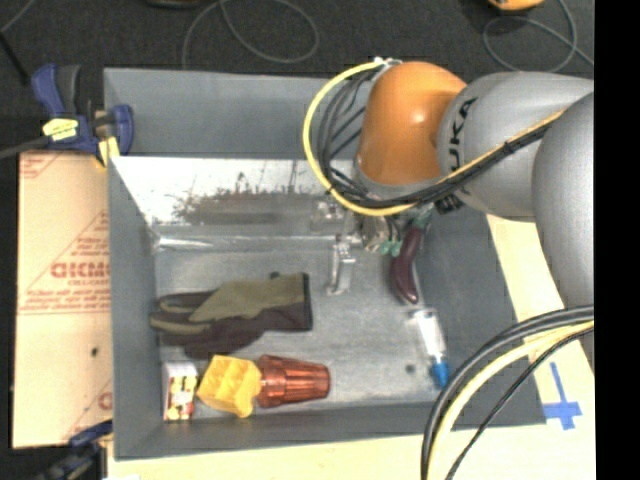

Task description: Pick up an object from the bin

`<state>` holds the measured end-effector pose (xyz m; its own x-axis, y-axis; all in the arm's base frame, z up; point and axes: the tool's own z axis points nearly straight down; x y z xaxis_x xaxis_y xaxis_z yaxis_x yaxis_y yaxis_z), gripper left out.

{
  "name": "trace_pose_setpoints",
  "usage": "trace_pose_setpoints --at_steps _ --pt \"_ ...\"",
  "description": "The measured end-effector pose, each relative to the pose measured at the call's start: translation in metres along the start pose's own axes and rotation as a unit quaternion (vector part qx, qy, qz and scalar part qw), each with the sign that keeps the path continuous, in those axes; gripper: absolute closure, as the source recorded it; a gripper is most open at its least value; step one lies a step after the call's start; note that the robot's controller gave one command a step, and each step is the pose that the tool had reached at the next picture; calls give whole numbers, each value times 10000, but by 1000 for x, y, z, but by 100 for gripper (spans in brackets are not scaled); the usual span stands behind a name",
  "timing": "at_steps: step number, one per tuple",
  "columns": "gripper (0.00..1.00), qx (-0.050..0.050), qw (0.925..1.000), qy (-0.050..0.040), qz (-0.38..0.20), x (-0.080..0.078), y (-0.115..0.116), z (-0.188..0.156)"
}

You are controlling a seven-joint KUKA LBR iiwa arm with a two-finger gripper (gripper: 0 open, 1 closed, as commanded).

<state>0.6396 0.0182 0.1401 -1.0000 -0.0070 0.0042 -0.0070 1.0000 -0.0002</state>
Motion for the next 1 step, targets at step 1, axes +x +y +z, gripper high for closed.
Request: trace_pose_setpoints --at_steps 1 --pt "0 -1 10000 -31 0 -1 0 -5"
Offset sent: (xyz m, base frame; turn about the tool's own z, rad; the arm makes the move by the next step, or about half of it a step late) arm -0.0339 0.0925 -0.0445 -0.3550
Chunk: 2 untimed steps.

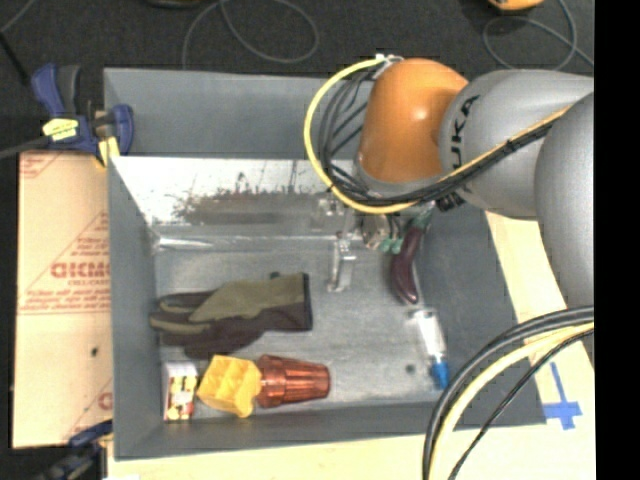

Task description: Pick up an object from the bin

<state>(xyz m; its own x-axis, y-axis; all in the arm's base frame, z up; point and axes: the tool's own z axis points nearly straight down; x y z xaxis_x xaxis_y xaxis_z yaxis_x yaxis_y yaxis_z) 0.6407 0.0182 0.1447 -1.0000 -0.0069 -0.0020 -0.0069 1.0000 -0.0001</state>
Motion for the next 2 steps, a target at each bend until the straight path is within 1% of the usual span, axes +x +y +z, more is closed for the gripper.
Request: trace_pose_setpoints --at_steps 2 --pt "0 15 9993 -20 -376 5 18 9"
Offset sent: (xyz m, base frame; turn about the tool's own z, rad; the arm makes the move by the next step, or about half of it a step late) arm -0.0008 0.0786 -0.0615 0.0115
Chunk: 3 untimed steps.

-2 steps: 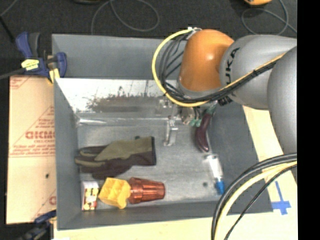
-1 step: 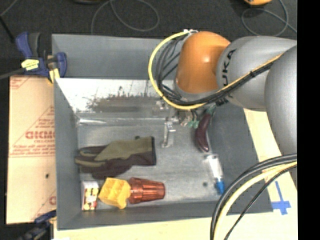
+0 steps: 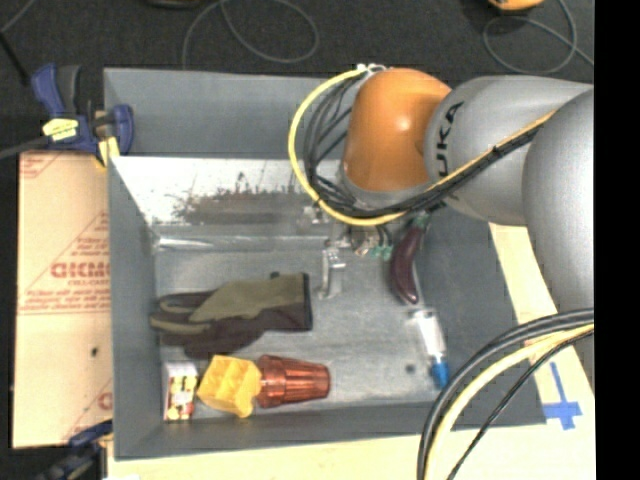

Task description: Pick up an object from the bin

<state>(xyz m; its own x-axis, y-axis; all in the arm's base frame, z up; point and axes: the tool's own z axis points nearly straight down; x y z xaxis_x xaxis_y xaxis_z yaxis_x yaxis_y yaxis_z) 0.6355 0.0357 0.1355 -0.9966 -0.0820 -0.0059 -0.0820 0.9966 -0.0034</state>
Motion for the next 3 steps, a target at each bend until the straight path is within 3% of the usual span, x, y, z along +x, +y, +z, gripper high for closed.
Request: trace_pose_setpoints --at_steps 1,2,3 --pt "0 -16 9869 -14 -1612 19 -27 37" --pt "0 23 9784 7 -2067 22 -38 50" --pt "0 -19 9949 -19 -1009 24 7 55"
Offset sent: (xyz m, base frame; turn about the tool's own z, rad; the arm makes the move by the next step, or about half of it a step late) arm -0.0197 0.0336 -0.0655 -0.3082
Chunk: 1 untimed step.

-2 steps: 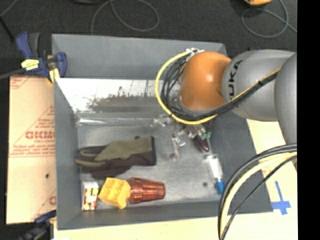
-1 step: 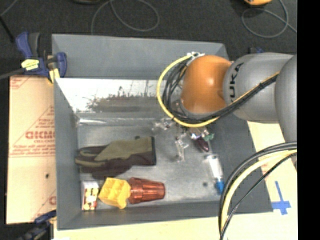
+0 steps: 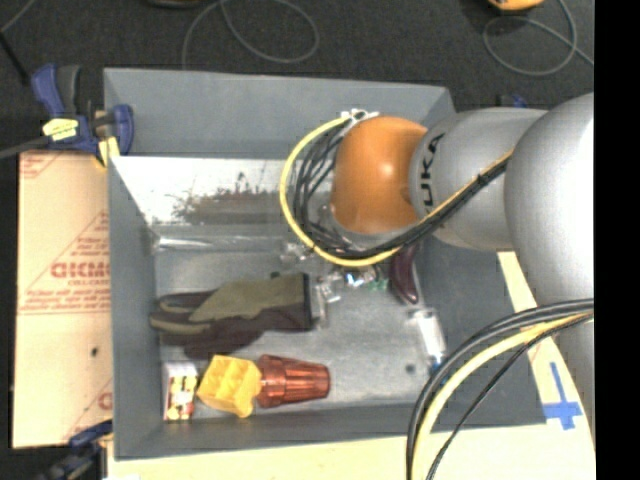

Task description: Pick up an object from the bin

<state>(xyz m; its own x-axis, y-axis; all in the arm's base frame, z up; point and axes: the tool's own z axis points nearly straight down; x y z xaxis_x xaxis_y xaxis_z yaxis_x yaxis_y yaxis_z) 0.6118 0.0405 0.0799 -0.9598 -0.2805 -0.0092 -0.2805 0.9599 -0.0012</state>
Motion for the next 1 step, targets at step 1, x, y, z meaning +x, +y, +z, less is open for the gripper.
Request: trace_pose_setpoints --at_steps 1 --pt "0 3 9990 12 437 2 10 -17"
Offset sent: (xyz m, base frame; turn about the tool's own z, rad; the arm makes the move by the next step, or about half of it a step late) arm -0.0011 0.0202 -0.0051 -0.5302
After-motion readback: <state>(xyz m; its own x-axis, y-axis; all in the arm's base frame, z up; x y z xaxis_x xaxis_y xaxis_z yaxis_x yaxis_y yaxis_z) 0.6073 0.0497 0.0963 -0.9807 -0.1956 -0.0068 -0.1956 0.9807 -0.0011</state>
